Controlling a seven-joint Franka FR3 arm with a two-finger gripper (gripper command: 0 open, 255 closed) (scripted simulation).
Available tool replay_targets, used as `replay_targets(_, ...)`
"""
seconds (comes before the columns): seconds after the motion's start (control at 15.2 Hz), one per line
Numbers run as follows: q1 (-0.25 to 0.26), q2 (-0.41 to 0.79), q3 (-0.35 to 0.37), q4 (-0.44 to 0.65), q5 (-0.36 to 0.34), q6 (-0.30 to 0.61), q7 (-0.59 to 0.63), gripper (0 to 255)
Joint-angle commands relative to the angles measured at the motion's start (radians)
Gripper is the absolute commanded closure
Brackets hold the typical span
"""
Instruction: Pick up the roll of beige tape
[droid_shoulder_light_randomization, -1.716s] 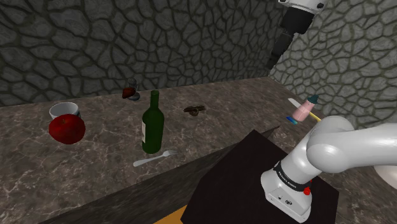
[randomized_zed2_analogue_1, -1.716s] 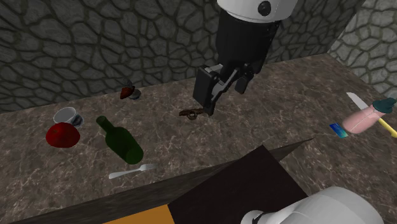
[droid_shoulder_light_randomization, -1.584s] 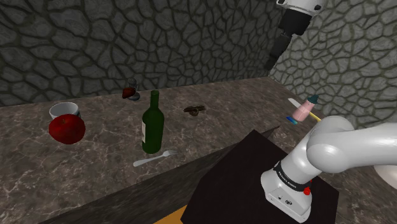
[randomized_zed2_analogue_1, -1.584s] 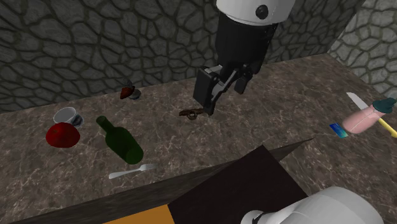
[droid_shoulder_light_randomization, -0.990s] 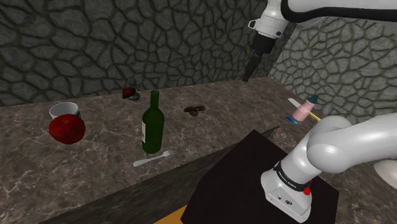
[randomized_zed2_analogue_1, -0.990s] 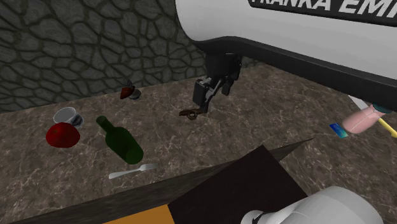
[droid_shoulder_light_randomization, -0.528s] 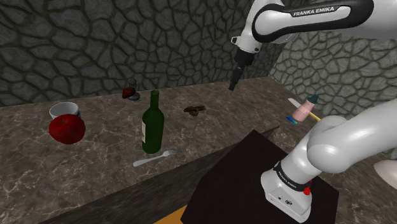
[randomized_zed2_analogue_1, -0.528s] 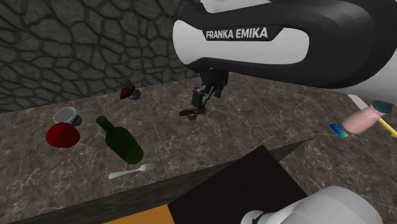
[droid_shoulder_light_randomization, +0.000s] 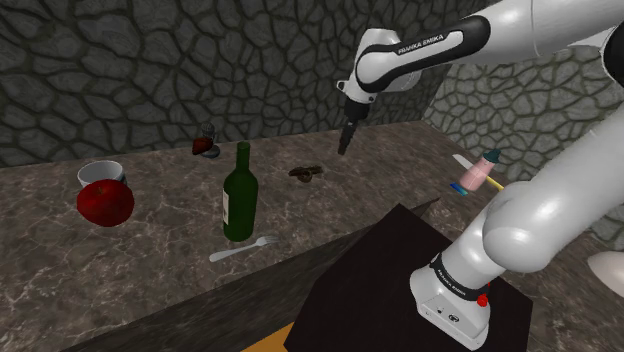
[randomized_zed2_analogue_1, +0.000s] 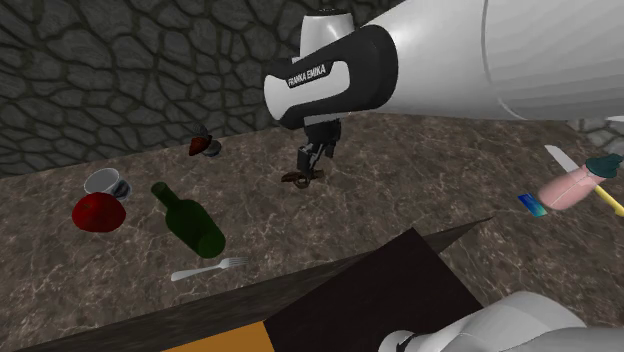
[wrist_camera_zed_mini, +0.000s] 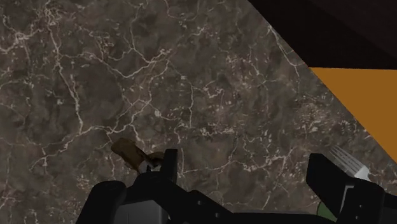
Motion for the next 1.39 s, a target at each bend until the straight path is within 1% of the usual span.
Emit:
replay_targets(0.0, 0.0, 0.075, -0.004, 0.036, 0.008, 0.032, -0.034, 0)
replay_targets(0.46, -0.01, 0.357, 0.002, 0.19, 0.044, 0.134, -0.141, 0)
replay_targets(0.92, -0.033, 0.638, 0.028, 0.405, 0.06, 0.178, -0.22, 0)
replay_targets(1.32, -0.038, 0.696, 0.035, 0.416, 0.068, 0.224, -0.227, 0)
